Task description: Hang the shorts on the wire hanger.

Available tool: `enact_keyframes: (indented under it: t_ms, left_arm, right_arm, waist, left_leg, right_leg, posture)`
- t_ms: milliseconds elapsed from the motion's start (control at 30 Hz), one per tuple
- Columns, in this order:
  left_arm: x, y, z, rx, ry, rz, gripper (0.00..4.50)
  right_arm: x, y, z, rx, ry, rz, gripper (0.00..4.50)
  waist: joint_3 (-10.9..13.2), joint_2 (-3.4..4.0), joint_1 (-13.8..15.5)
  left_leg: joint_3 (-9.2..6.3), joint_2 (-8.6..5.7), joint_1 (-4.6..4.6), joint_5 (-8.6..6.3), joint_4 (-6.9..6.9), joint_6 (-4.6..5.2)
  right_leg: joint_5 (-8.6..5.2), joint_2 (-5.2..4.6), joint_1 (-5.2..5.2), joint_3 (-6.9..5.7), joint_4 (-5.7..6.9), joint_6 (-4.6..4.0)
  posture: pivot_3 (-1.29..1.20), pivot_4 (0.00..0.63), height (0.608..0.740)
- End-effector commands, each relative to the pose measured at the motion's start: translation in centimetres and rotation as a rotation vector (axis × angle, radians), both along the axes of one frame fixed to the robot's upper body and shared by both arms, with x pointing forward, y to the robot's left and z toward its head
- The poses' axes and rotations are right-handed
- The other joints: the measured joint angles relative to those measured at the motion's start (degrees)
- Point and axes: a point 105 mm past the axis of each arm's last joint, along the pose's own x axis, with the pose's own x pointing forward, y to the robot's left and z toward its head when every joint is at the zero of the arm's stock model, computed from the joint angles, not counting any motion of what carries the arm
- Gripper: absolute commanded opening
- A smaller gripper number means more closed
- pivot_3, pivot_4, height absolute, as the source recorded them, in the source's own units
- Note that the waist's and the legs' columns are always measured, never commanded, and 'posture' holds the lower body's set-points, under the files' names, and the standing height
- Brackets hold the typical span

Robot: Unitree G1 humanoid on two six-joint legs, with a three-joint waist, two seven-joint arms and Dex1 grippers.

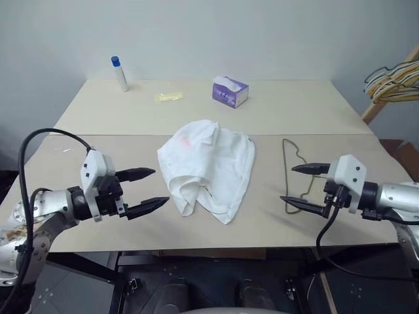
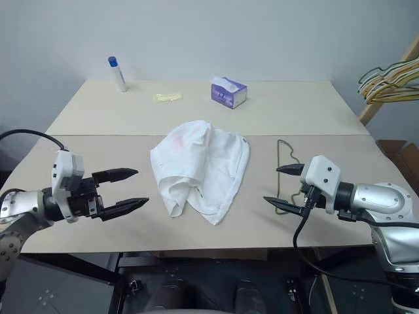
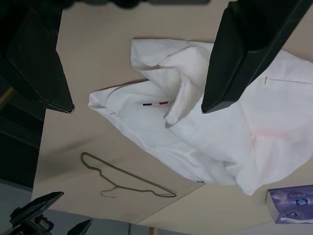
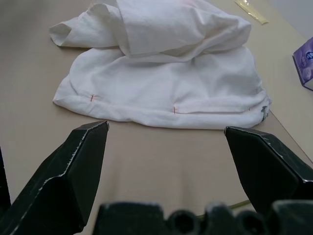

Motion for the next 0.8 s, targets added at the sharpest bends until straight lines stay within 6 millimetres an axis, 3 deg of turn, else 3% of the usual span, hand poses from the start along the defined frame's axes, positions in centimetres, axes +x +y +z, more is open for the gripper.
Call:
enact_keyframes:
  t_ms: [33,333,533,800]
  left_arm:
    - [-0.2,-0.3,1.1,-0.005,-0.048,-0.014,4.50]
    - [0.3,-0.8,0.3,0.037,-0.046,0.010,4.50]
    - [-0.9,-2.6,-2.3,0.145,0.048,-0.042,4.50]
    - [1.8,-3.8,-5.9,0.280,0.121,0.100,4.50]
  right_arm:
    - [0.0,0.1,1.0,-0.008,-0.054,0.012,4.45]
    - [0.3,0.4,1.0,-0.005,-0.058,0.012,4.45]
    - [0.2,0.8,1.6,-0.003,-0.073,0.029,4.45]
    - [-0.1,1.3,1.4,0.009,-0.079,0.030,4.45]
  waist:
    - [0.0,0.00,0.0]
    - [0.0,0.01,0.1]
    - [0.0,0.01,-0.1]
    - [0.0,0.03,0.0]
  left_leg:
    - [0.00,0.00,0.00,0.00,0.00,0.00]
    - [0.00,0.00,0.00,0.00,0.00,0.00]
    - [0.01,0.00,-0.02,0.00,0.00,0.00]
    - [-0.03,-0.06,-0.03,0.00,0.01,0.00]
  right_leg:
    - [0.00,0.00,0.00,0.00,0.00,0.00]
    - [0.04,0.00,0.00,0.00,0.00,0.07]
    - [0.12,0.01,-0.01,0.00,-0.01,0.20]
    - [0.16,0.01,0.02,-0.02,0.00,0.26]
  posture:
    - [0.14,0.058,0.740]
    - [0.14,0.041,0.740]
    - [0.12,0.041,0.740]
    - [0.09,0.027,0.740]
